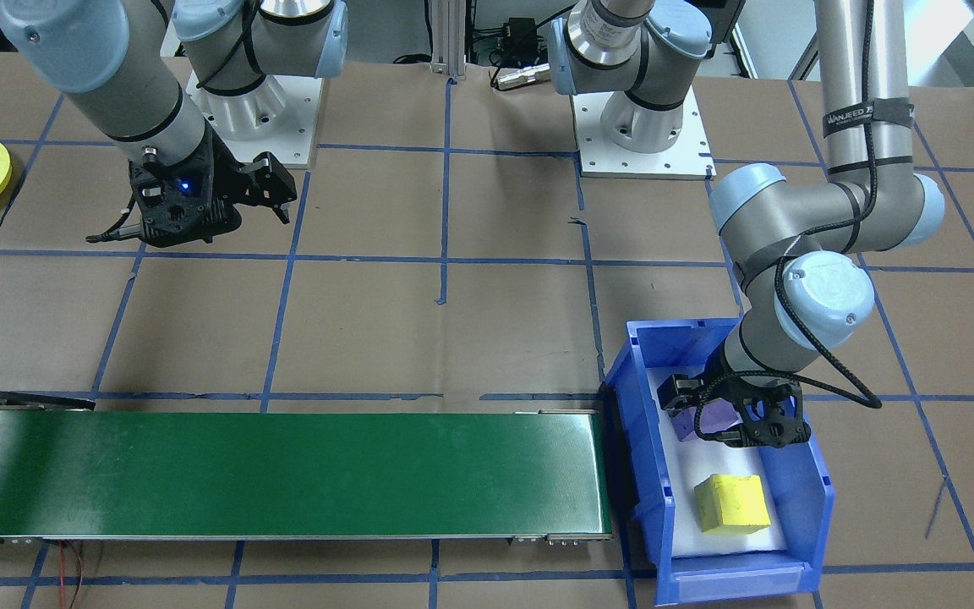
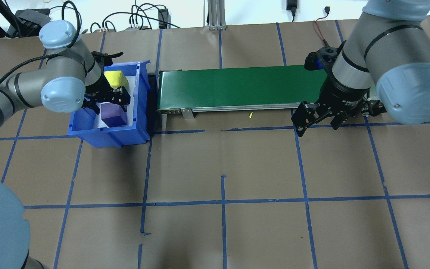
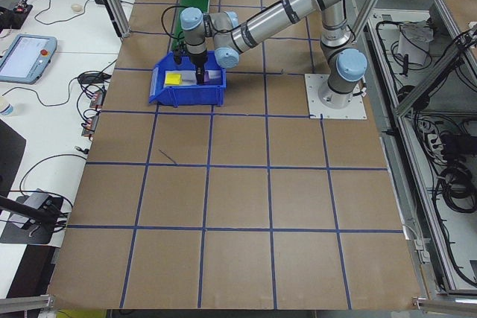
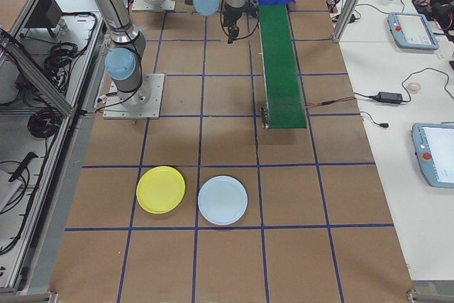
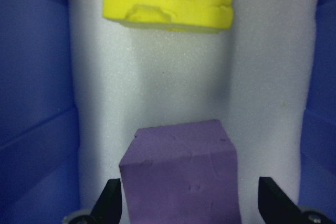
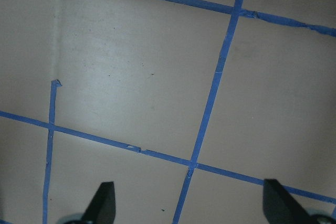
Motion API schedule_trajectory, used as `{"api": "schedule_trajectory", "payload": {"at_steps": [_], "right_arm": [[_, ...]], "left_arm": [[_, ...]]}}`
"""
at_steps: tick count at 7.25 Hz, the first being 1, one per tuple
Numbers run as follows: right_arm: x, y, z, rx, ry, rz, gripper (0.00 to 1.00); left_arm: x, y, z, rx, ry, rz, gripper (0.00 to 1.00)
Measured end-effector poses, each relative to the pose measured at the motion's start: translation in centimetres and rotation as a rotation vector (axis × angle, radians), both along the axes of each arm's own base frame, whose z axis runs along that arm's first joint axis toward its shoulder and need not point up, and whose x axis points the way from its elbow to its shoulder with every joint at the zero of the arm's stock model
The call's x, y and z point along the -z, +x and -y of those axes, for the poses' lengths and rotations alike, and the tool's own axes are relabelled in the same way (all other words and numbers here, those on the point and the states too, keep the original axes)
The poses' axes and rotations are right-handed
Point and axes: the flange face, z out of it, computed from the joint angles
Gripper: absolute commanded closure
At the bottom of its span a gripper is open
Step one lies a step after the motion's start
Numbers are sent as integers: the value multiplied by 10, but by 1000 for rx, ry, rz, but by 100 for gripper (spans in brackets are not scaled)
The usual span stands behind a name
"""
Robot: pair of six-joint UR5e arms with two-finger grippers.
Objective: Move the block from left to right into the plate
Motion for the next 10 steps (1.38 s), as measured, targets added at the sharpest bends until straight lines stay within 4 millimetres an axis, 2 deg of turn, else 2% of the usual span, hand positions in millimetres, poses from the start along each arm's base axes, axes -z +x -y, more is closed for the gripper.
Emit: {"api": "schedule_trajectory", "payload": {"at_steps": [1,2,3,4,5,6,7,8,10], "right_arm": [[0,0,0,1,-1,1,0],[1,0,0,2,-2,2,0],[1,0,0,1,-2,2,0],[1,0,0,1,-3,2,0],[1,1,0,0,-4,2,0],[1,1,0,0,-4,2,0],[1,1,0,-1,-5,2,0],[0,1,0,-2,-6,2,0],[0,2,0,-1,-6,3,0]], "left_arm": [[-2,0,1,6,-10,1,83],[-13,1,4,10,-31,8,82],[-40,2,6,12,-60,16,82],[-80,1,7,10,-81,13,82],[-116,-3,8,10,-99,-4,82],[-141,-14,10,20,-121,-39,82],[-153,-30,12,39,-135,-76,82],[-157,-55,12,77,-146,-99,81],[-148,-127,10,145,-170,-107,78]]}}
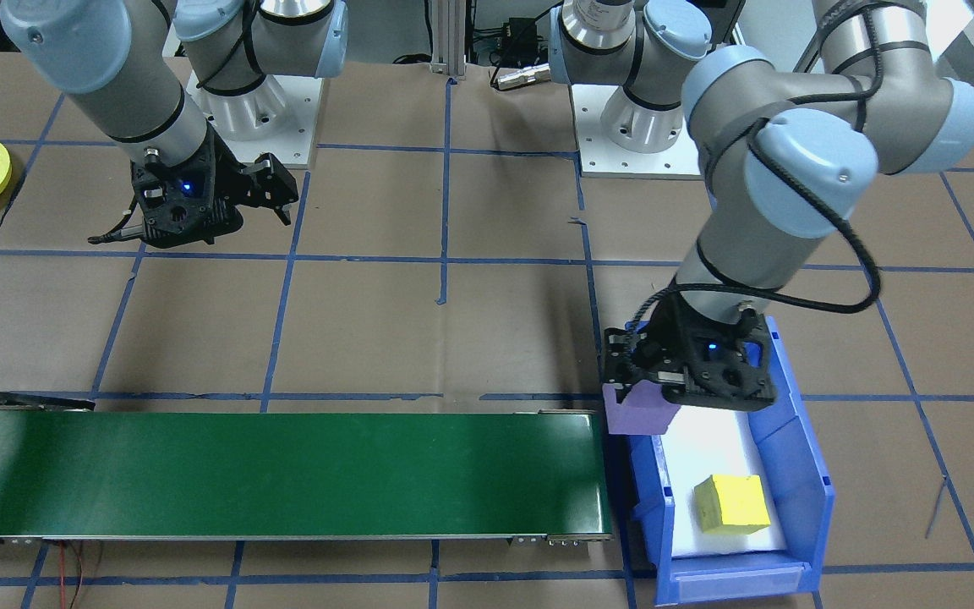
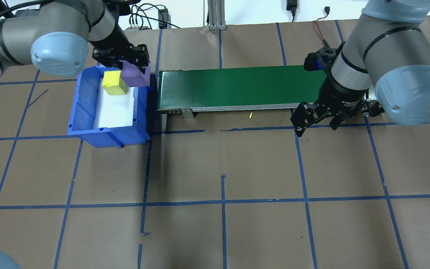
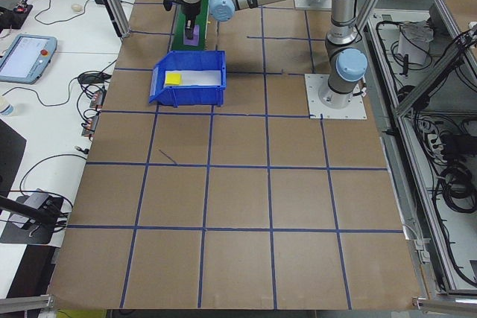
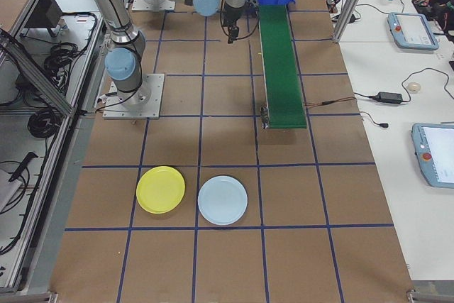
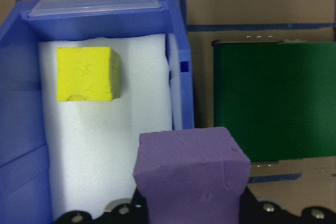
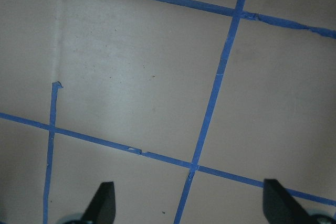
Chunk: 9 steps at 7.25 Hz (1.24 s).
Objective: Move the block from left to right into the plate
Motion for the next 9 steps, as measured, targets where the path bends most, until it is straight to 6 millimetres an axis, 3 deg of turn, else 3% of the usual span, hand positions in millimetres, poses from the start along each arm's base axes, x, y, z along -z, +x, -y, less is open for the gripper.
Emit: {"api": "schedule_trajectory", "payload": {"at_steps": [1,3,4,5,7,9], "right_arm": [[0,0,0,0,0,0,0],[0,1,0,0,0,0,0],[0,1,0,1,1,0,0],[0,1,0,0,1,0,0],[1,1,0,1,2,0,0],[0,1,-1,1,1,1,0]], "left_arm": [[19,-31,3,28,-4,0,75],[63,-58,16,56,-15,9,66],[78,-60,19,57,-8,22,38],[86,-60,20,56,-4,33,19],[89,-60,22,50,-15,38,16],[81,-60,24,45,-33,35,5]]}}
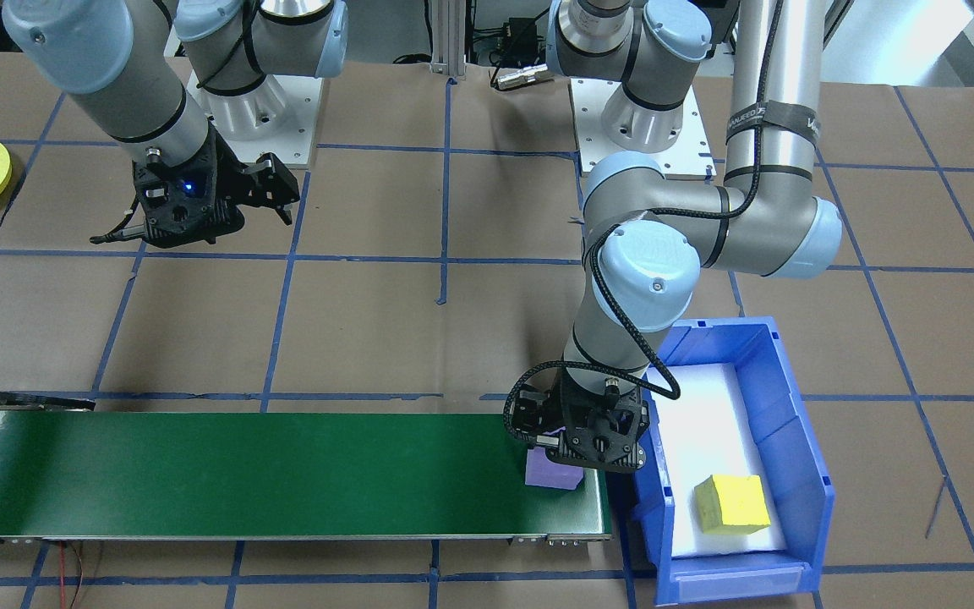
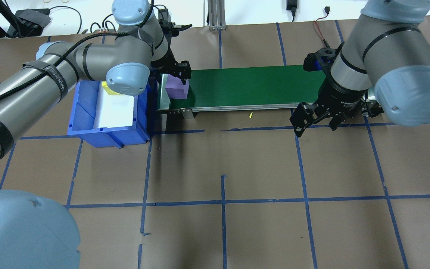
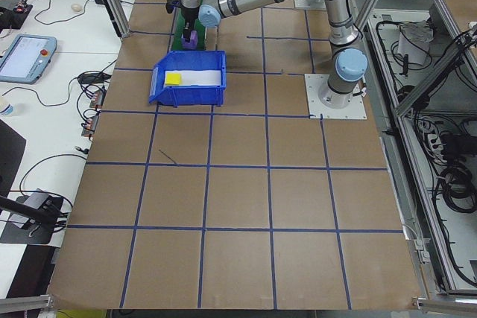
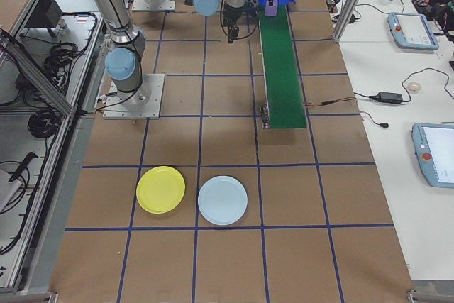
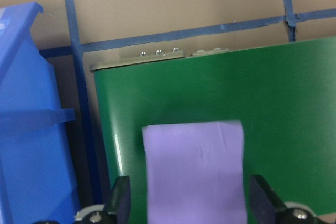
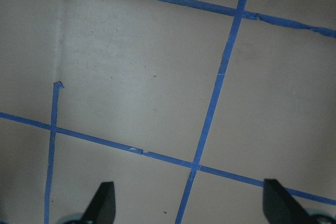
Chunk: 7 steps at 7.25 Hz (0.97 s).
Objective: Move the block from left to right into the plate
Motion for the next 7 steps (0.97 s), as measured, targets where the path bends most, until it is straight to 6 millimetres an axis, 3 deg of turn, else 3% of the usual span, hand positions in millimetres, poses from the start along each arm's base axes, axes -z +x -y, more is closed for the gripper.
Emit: {"api": "schedule_trajectory", "payload": {"at_steps": [2,3,4,5,7], "right_arm": [[0,0,0,0,1,0,0],[0,0,0,0,1,0,0],[0,0,0,0,1,0,0],[0,0,0,0,1,0,0],[0,0,0,1,1,0,0]], "left_arm": [[-45,8,-3,-22,-63,4,0],[-69,26,-3,-47,-91,39,0],[-80,52,2,-83,-96,78,0],[-81,79,9,-118,-90,99,0],[-53,130,31,-142,-45,102,0]]}}
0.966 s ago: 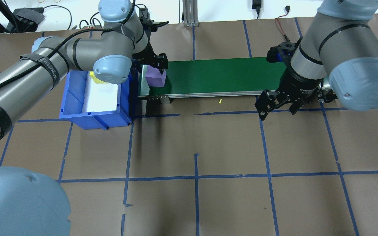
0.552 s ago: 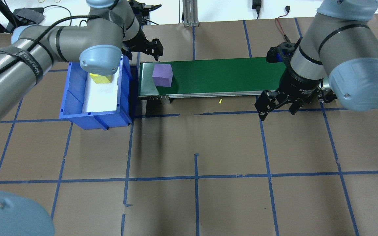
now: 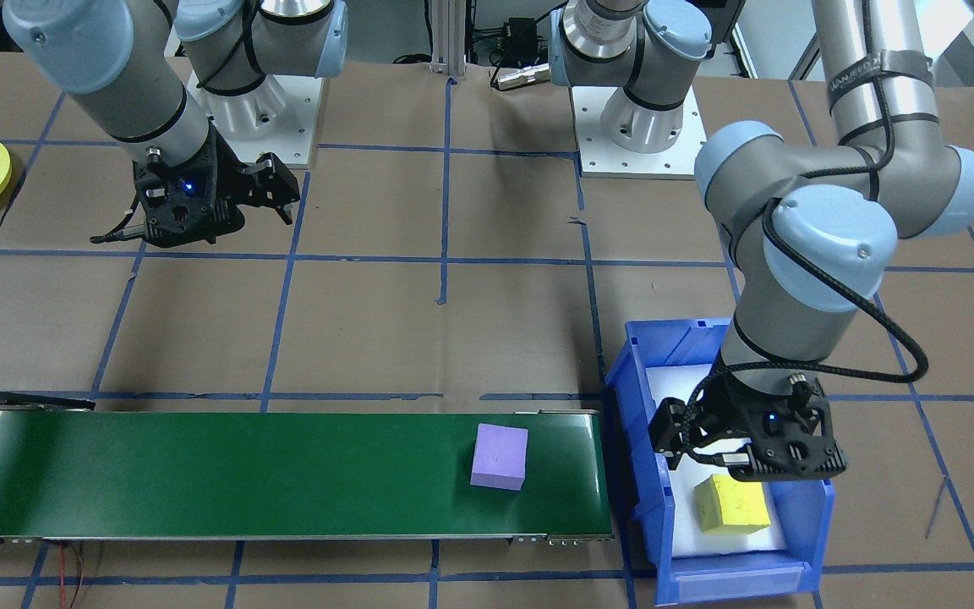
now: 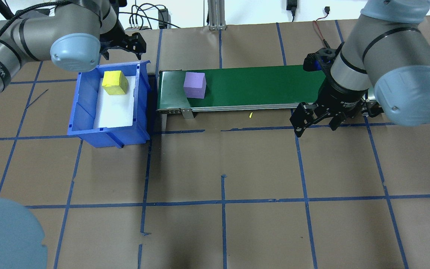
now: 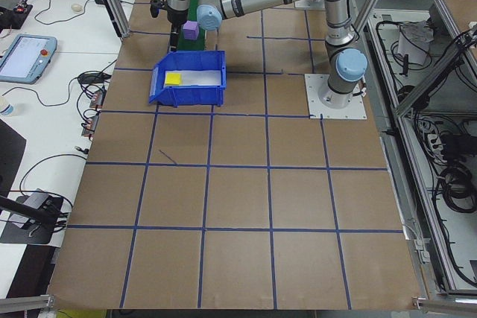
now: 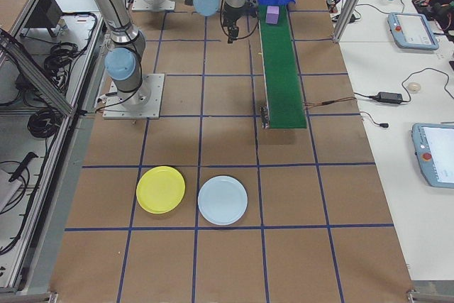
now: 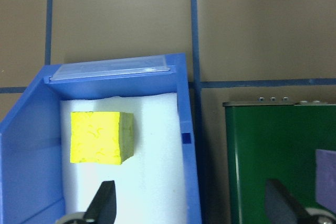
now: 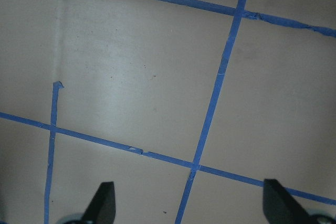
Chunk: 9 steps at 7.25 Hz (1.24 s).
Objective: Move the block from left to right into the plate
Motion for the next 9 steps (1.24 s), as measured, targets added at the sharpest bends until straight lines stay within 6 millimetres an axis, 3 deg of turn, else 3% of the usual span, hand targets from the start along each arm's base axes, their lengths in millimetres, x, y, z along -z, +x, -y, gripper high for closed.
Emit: {"api": "schedule_trajectory", "payload": {"at_steps": [4,6,7,9], "right_arm": [[-1,1,0,-2,-3,1,0],[2,1,3,-4,-1,2,0],[9,1,12,4,-10,2,0],[38,4,62,69,-90,30,0]], "left_arm": [[57,47,21,75,84,-12,1],[73,66,24,104,104,-8,2],[80,68,26,109,103,-8,3],[90,70,31,112,100,-8,11]]}}
